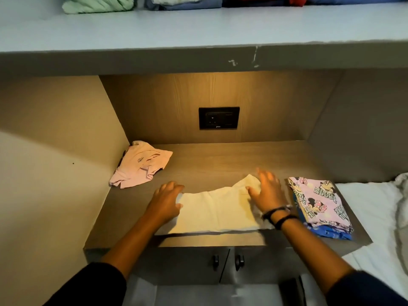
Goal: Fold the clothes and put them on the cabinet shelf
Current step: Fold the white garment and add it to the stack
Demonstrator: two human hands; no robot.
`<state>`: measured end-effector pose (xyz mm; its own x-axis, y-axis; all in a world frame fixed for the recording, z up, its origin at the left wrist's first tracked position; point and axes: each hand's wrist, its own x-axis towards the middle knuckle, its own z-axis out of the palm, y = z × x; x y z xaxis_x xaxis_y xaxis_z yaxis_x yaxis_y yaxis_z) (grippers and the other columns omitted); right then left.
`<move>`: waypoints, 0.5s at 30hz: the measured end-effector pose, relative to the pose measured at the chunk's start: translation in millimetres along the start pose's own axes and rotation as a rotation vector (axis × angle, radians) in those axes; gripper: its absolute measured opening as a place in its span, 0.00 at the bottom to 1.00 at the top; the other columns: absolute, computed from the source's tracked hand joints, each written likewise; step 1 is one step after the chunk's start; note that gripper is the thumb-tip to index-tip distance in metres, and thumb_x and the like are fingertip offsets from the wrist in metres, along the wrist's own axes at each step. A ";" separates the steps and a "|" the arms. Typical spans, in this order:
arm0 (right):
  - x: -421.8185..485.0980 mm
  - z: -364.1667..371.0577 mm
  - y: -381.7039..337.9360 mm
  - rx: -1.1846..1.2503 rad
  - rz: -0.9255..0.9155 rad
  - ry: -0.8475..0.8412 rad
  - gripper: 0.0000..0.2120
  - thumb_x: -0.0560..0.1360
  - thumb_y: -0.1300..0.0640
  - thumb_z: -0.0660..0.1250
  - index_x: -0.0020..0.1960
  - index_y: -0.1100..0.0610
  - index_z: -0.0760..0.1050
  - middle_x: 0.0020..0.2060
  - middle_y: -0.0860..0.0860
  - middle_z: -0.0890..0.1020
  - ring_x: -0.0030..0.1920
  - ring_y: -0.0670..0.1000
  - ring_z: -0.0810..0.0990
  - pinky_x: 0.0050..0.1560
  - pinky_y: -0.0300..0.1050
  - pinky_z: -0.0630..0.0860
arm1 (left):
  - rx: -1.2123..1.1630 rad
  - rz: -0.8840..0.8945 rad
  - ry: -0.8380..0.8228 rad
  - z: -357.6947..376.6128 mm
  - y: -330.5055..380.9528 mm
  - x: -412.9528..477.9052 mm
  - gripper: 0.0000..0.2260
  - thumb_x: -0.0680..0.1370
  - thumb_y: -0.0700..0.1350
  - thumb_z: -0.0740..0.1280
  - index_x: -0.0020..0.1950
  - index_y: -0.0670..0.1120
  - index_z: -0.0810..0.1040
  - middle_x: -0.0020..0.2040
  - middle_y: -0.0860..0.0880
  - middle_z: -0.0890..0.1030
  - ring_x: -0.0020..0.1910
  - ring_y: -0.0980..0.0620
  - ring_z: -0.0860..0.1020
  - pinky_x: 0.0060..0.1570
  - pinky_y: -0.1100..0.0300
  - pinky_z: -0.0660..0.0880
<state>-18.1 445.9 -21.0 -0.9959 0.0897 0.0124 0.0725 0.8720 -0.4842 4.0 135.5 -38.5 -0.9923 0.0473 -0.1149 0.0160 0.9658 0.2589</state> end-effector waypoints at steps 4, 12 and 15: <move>-58.5 41.1 -2.5 -0.176 -0.091 -0.249 0.28 0.72 0.34 0.56 0.64 0.50 0.72 0.71 0.54 0.69 0.70 0.58 0.66 0.67 0.55 0.67 | 0.088 0.143 -0.015 14.7 -7.9 -16.8 0.20 0.80 0.50 0.63 0.72 0.54 0.70 0.76 0.49 0.65 0.75 0.47 0.62 0.74 0.50 0.57; 57.7 52.0 -40.5 -0.419 -0.189 -0.443 0.29 0.74 0.35 0.54 0.73 0.41 0.59 0.78 0.49 0.52 0.77 0.59 0.49 0.73 0.67 0.43 | 0.133 0.259 -0.112 7.6 23.4 -59.0 0.16 0.79 0.57 0.61 0.59 0.49 0.79 0.58 0.47 0.76 0.52 0.52 0.74 0.51 0.58 0.72; 85.3 55.5 -62.3 -0.475 -0.310 -0.542 0.28 0.76 0.41 0.61 0.74 0.42 0.61 0.78 0.49 0.53 0.77 0.58 0.47 0.73 0.66 0.42 | 0.083 0.323 -0.128 20.9 40.7 -84.1 0.20 0.78 0.60 0.60 0.63 0.50 0.75 0.61 0.48 0.73 0.59 0.49 0.70 0.57 0.54 0.68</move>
<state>-110.6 372.5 -38.3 -0.8532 -0.3322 -0.4020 -0.3195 0.9422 -0.1005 90.7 176.2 -38.3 -0.9112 0.3797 -0.1601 0.3413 0.9131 0.2232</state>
